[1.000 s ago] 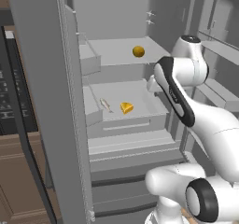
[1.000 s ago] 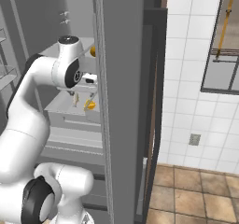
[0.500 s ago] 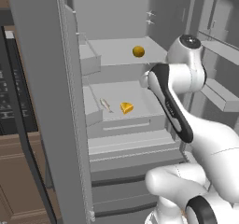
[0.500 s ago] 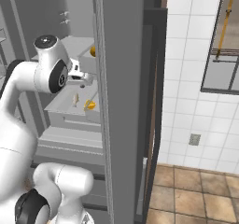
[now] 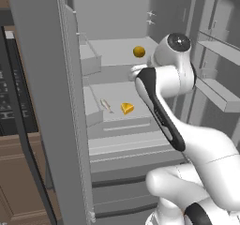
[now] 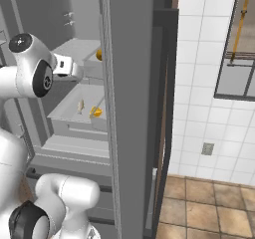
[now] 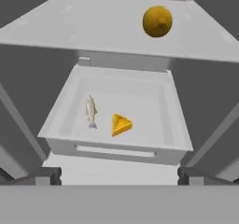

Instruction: Take the cheese, fish, and lemon from the fridge and place them on the plate on the dining counter to create an appetizer plate.

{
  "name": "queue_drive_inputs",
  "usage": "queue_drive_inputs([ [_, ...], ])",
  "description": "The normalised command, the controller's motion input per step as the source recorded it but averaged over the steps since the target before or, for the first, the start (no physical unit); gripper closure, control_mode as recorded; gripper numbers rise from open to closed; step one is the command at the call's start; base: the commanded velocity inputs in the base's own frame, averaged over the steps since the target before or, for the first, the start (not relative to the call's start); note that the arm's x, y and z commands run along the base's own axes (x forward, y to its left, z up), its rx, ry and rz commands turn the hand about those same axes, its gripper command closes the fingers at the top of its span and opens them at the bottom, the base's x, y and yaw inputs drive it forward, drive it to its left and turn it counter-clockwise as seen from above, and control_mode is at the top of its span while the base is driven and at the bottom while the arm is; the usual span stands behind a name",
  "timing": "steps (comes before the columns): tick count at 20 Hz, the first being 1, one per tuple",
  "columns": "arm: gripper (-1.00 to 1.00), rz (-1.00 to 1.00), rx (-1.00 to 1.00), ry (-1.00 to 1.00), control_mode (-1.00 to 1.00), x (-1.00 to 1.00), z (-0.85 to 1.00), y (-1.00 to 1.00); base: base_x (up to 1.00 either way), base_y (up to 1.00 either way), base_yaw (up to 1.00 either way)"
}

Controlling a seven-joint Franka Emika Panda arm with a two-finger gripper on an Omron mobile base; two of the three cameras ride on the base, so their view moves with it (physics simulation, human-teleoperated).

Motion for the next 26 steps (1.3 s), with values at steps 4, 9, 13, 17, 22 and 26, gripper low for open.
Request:
queue_drive_inputs([
  [4,-1.0,0.0,0.0,0.01,-1.0,0.22,0.31,0.05,0.0,0.0,0.0],
  [9,-1.0,0.0,0.0,0.07,-1.0,0.37,0.12,-0.01,0.0,0.0,0.0],
  [13,-1.0,0.0,0.0,0.07,-1.0,0.43,0.02,-0.17,0.0,0.0,0.0],
  [17,-1.0,0.0,0.0,0.02,-1.0,0.38,0.0,-0.36,0.0,0.0,0.0],
  [22,-1.0,0.0,0.0,0.0,-1.0,0.28,0.0,-0.29,0.0,0.0,0.0],
  [26,-1.0,0.0,0.0,0.0,-1.0,0.32,0.0,-0.06,0.0,0.0,0.0],
])
